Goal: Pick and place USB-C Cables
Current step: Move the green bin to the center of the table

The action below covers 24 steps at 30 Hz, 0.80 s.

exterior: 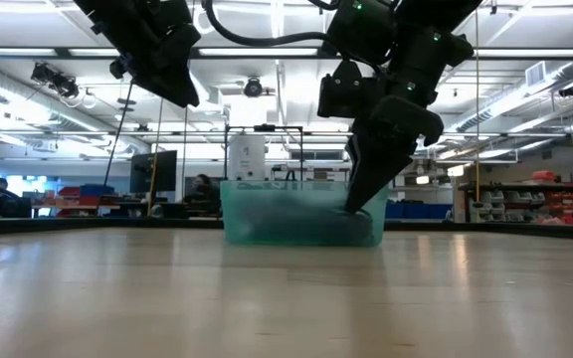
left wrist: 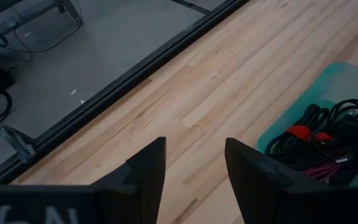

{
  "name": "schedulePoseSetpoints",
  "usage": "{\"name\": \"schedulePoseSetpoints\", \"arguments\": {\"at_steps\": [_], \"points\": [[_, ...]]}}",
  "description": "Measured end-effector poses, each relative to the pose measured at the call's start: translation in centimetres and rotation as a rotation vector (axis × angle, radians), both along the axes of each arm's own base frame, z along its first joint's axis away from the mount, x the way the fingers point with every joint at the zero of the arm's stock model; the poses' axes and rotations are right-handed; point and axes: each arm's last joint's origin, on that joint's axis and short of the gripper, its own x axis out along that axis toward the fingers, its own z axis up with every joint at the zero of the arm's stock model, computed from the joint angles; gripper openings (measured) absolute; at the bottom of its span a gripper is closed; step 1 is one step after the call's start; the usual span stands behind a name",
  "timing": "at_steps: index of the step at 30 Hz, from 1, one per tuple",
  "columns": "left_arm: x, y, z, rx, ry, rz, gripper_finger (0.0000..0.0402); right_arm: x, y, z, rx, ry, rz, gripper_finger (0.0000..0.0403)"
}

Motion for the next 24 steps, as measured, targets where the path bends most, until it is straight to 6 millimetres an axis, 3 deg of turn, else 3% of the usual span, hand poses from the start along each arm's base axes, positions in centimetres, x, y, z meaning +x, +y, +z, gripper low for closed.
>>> {"name": "schedulePoseSetpoints", "arguments": {"at_steps": [24], "points": [[0.0, -0.01, -0.01, -0.005, 0.0, -0.004, 0.0172, -0.1, 0.47, -0.02, -0.011, 0.009, 0.039, 0.0066]]}}
